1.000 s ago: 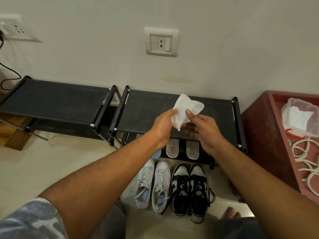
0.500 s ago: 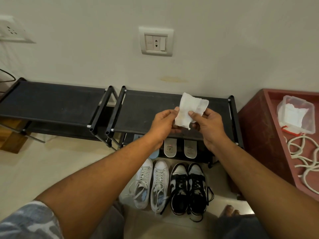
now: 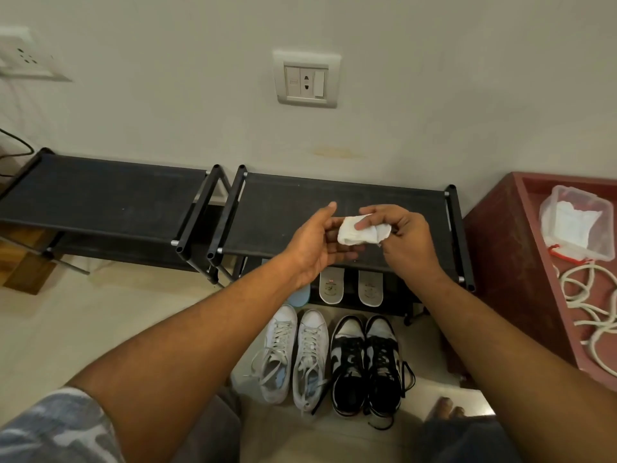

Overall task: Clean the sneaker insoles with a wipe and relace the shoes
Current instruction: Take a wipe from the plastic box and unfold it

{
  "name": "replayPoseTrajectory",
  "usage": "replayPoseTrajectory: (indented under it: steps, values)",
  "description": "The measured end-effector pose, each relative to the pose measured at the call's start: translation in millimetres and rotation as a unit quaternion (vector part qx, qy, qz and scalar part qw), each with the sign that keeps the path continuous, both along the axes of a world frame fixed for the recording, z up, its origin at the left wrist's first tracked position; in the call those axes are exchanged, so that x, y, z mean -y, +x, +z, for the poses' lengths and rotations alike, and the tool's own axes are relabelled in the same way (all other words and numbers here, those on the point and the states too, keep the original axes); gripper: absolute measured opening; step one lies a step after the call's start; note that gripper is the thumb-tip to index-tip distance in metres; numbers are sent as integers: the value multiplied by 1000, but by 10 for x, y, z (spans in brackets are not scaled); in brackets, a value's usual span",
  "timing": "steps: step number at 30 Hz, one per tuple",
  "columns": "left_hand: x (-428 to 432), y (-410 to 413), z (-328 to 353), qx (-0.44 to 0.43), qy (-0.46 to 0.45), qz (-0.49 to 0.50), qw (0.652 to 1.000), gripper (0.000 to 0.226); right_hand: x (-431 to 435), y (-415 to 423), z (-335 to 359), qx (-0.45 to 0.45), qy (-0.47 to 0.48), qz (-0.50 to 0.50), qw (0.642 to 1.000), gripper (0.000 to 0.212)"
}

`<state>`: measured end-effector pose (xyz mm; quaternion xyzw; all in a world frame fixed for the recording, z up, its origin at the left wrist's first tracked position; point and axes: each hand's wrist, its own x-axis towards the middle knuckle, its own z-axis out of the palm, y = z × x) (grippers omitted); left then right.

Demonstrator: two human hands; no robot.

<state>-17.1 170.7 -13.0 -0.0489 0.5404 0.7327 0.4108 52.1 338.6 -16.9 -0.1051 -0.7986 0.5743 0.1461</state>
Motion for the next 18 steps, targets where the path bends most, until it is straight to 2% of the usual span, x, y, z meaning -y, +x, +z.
replayPoseTrajectory:
  steps: [2,6,7,9,11,12,13,15,16,18]
  values:
    - [13,-17,-7,-13,-7,-22,1000,62,5,12,-8,-21,44,8,999,32]
    - [36,-23,-57,-26,-1,-17,1000,39,-10,3,-64,-32,78,15,996,39]
    - [39,-25,-70,-25,-3,-9,1000,36,6,-6,-59,-20,48,6,999,42]
    - [46,-32,-75,-29,-11,15,999,34,57,-19,-9,16,-89,-42,995,38]
    - [56,-35,-56,-35,-8,39,999,33,139,-9,80,79,-267,-79,957,25]
    - [60,-34,-52,-39,-5,49,998,33,176,4,122,116,-344,-66,929,35]
    - [62,-29,-52,-46,-3,57,997,32,193,19,132,147,-398,-39,905,53]
    - [71,-23,-67,-79,-24,72,994,27,215,31,127,169,-444,18,880,83]
    - [76,-19,-70,-106,-45,79,990,25,240,31,130,167,-442,23,881,85]
    - [99,-7,-84,-158,-87,89,980,23,310,23,132,152,-398,6,905,58]
